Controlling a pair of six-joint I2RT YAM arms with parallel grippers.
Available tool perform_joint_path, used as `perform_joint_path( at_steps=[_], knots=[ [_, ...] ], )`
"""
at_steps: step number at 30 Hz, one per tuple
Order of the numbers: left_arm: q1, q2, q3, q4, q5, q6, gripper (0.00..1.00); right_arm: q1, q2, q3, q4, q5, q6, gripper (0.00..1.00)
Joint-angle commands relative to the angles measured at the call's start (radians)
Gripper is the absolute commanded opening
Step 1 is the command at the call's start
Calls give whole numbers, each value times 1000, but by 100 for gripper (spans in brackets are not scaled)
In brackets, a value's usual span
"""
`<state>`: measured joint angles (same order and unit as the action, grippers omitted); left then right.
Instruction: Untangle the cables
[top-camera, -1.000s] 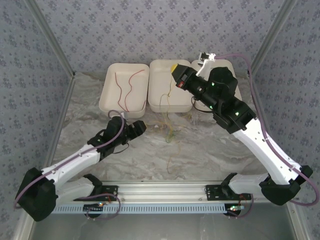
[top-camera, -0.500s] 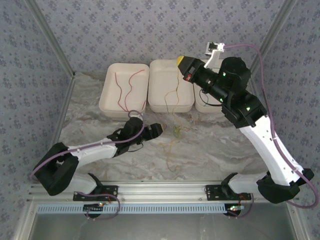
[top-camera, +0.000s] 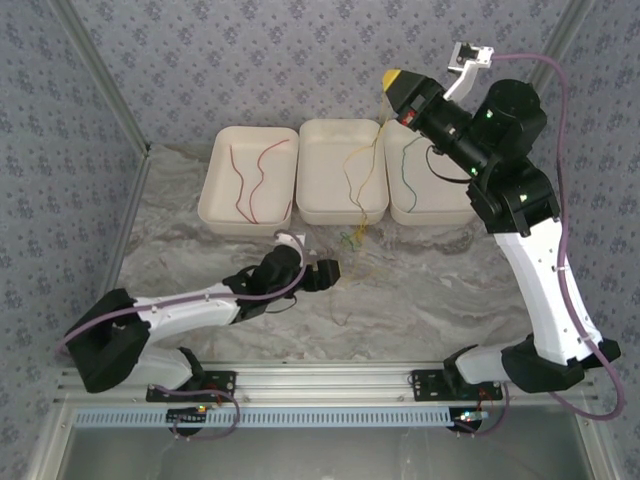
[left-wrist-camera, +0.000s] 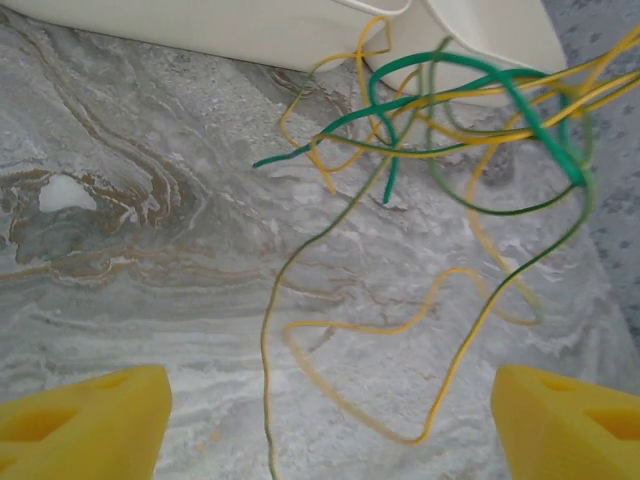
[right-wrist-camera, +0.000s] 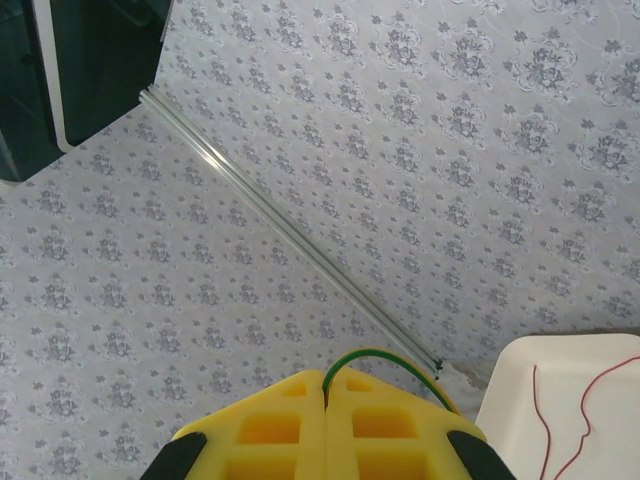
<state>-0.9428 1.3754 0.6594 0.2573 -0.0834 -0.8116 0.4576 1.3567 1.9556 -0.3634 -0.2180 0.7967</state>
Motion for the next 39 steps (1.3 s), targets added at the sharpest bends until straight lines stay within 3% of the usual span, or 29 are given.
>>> perform_joint_path(
  at_steps=[1,9,14,15,16,17,18,19,27,32,39],
  knots=[
    [-8,64,88,8,-62,97,88,-12,13,41,17,-61,34,0],
    [-87,232,243,72,-199,242,94,-14,8,49,11,-79,53,0],
    [-86,368,392,-17,-278,290,92,-14,-2,52,19,-87,65,0],
    [-82,393,424,-55,-310,286,85,-14,-5,55,17,-83,64,0],
    [-70,409,440,-64,-309,278,70,-15,-10,60,13,-79,61,0],
    [-55,416,440,-66,-306,262,51,-18,-15,61,7,-70,58,0],
    [-37,414,430,-67,-302,236,19,-23,-22,62,4,-59,51,0],
    [-23,404,414,-83,-310,202,0,-31,-33,63,-4,-44,43,0],
    [51,209,156,-128,-381,127,0,-160,-88,57,4,-12,30,0],
    [150,52,20,-163,-348,59,0,-220,-90,38,25,-40,71,0],
    [274,-61,-13,-415,-324,-57,0,-263,-106,16,20,-29,71,0]
  ],
)
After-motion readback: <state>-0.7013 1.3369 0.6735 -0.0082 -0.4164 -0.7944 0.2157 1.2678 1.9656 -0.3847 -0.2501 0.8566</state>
